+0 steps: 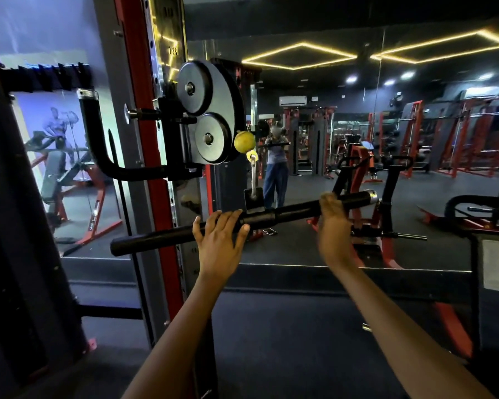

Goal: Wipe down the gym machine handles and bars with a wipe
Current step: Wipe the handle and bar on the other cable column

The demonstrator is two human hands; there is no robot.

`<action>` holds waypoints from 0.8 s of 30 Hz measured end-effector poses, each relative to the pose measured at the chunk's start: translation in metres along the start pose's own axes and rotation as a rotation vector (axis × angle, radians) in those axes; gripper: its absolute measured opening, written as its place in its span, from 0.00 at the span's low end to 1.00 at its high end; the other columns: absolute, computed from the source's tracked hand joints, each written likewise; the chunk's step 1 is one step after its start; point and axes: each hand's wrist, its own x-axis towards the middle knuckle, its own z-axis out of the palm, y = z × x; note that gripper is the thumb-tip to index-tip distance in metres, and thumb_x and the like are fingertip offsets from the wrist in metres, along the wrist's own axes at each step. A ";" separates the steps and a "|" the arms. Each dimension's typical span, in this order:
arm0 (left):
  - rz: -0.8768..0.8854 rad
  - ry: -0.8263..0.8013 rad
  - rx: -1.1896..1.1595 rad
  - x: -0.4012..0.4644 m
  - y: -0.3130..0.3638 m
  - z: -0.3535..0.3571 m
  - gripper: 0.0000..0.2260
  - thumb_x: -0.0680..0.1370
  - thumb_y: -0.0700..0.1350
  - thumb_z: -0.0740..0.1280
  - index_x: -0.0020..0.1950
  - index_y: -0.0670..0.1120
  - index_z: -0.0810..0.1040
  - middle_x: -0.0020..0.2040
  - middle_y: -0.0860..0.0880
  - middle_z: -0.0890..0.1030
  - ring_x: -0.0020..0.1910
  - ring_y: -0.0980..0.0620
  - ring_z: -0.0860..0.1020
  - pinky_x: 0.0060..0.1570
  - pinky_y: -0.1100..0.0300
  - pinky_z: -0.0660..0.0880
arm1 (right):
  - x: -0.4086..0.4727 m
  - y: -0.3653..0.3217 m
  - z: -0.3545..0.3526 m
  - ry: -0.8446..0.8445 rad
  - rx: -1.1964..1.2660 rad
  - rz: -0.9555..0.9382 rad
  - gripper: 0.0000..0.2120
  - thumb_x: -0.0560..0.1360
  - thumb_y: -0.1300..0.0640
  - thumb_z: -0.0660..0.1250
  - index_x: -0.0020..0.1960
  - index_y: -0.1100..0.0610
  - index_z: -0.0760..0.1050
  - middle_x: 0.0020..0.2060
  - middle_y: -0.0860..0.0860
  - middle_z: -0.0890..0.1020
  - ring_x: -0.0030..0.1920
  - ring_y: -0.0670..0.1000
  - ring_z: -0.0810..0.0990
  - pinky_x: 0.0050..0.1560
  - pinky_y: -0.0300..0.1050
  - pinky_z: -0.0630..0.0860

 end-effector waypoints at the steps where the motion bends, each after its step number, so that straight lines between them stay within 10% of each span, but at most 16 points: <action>1: 0.000 0.001 0.001 0.000 0.001 0.001 0.26 0.80 0.61 0.48 0.67 0.49 0.75 0.61 0.51 0.79 0.68 0.48 0.70 0.72 0.44 0.46 | -0.009 -0.022 0.009 -0.059 -0.017 -0.070 0.20 0.79 0.69 0.53 0.71 0.63 0.65 0.70 0.57 0.67 0.72 0.51 0.63 0.73 0.44 0.59; 5: 0.009 0.012 0.018 0.001 -0.002 0.001 0.25 0.81 0.60 0.49 0.67 0.49 0.75 0.60 0.50 0.79 0.67 0.47 0.71 0.72 0.43 0.47 | -0.012 -0.047 0.023 -0.252 -0.161 -0.472 0.22 0.75 0.71 0.54 0.68 0.65 0.68 0.68 0.61 0.70 0.70 0.59 0.66 0.72 0.48 0.56; 9: 0.027 0.022 0.038 -0.002 -0.004 -0.001 0.25 0.81 0.59 0.49 0.68 0.48 0.74 0.60 0.49 0.79 0.66 0.46 0.72 0.71 0.44 0.47 | 0.030 -0.007 -0.030 -0.177 -0.269 -0.231 0.14 0.78 0.65 0.57 0.62 0.62 0.73 0.61 0.58 0.75 0.63 0.56 0.73 0.67 0.49 0.66; 13: 0.030 0.029 0.049 -0.001 -0.003 0.002 0.26 0.81 0.60 0.48 0.67 0.48 0.75 0.60 0.49 0.79 0.65 0.45 0.72 0.71 0.41 0.49 | 0.044 0.011 -0.039 -0.141 -0.390 -0.010 0.13 0.77 0.59 0.55 0.57 0.63 0.73 0.53 0.60 0.76 0.51 0.59 0.77 0.41 0.38 0.78; 21: -0.001 0.026 0.045 0.000 -0.004 0.002 0.28 0.81 0.62 0.45 0.67 0.49 0.75 0.60 0.49 0.79 0.66 0.45 0.72 0.72 0.40 0.48 | -0.002 -0.042 0.016 -0.254 -0.140 -0.355 0.21 0.76 0.71 0.57 0.68 0.64 0.68 0.67 0.60 0.70 0.69 0.58 0.67 0.72 0.45 0.52; 24: 0.002 0.010 0.033 -0.002 -0.005 -0.001 0.25 0.81 0.60 0.48 0.68 0.49 0.75 0.60 0.50 0.79 0.66 0.46 0.71 0.72 0.40 0.47 | 0.023 0.008 -0.027 -0.093 -0.268 -0.303 0.18 0.79 0.64 0.54 0.65 0.52 0.71 0.62 0.53 0.75 0.61 0.48 0.75 0.66 0.37 0.68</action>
